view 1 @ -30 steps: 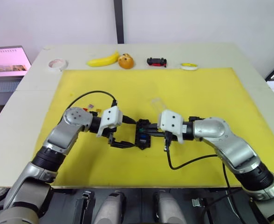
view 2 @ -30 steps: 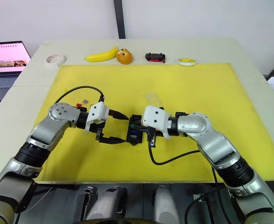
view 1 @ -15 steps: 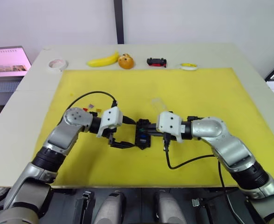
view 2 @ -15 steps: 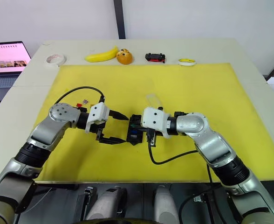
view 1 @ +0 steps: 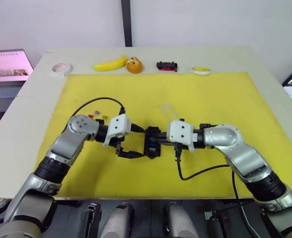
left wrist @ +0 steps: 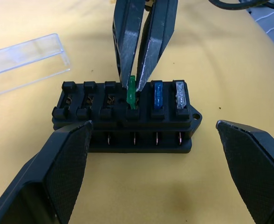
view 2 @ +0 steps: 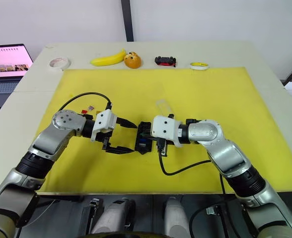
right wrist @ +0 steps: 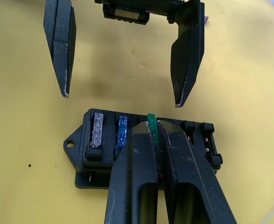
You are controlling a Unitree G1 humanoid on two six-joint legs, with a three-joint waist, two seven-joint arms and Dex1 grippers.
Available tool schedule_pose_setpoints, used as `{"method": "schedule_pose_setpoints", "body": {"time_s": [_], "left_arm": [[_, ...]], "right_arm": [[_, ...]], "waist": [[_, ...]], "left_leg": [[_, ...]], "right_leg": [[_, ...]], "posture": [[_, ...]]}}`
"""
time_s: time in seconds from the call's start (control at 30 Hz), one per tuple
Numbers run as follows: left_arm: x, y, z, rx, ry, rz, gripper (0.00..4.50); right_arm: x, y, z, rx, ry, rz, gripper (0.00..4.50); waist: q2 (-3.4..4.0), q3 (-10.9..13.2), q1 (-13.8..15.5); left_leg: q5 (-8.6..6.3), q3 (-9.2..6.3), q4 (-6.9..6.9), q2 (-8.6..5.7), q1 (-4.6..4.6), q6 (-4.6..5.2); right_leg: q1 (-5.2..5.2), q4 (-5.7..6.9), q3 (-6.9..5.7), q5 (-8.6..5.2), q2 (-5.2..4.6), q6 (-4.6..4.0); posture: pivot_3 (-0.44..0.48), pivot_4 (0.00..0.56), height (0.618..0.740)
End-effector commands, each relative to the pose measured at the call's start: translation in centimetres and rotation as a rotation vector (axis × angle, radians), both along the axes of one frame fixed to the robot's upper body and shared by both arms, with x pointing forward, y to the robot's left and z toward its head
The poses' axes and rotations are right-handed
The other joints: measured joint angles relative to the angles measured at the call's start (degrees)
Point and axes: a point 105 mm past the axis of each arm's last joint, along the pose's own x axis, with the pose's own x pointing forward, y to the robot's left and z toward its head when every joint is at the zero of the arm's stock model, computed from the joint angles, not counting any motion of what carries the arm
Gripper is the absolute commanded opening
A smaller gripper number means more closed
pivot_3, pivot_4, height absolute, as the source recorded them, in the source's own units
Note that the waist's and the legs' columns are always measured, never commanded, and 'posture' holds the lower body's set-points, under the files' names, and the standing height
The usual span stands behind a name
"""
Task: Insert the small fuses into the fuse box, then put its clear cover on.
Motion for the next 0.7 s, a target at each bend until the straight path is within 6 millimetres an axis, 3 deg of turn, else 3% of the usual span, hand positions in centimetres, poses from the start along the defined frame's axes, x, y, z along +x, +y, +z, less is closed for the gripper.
{"method": "schedule_pose_setpoints", "body": {"time_s": [0.03, 0.63, 0.7], "left_arm": [[-0.14, -0.14, 0.98, -0.023, -0.04, -0.005, 4.47], [-0.17, -0.14, 0.73, -0.032, -0.039, 0.005, 4.47], [-0.1, -0.09, 0.71, -0.031, -0.039, 0.007, 4.5]], "right_arm": [[0.0, 0.04, 0.59, 0.015, -0.037, 0.004, 0.0], [-0.36, 0.35, 0.62, 0.048, -0.005, 0.01, 0.0], [-0.32, 0.44, 1.2, 0.067, -0.008, 0.009, 0.75]], "waist": [[0.0, 0.0, 0.0], [0.0, 0.0, -0.1], [0.0, 0.0, -0.1]], "left_leg": [[0.0, 0.0, 0.0, 0.0, 0.0, 0.0], [0.0, 0.01, 0.09, -0.01, 0.01, 0.0], [0.0, 0.01, 0.09, -0.01, 0.01, 0.0]], "right_leg": [[0.0, 0.0, 0.0, 0.0, 0.0, 0.0], [-0.02, 0.16, 0.01, 0.0, 0.0, 0.0], [-0.03, 0.18, 0.02, 0.0, 0.0, 0.0]], "posture": [[0.0, 0.15, 0.74], [0.0, 0.15, 0.74], [0.0, 0.15, 0.74]]}}
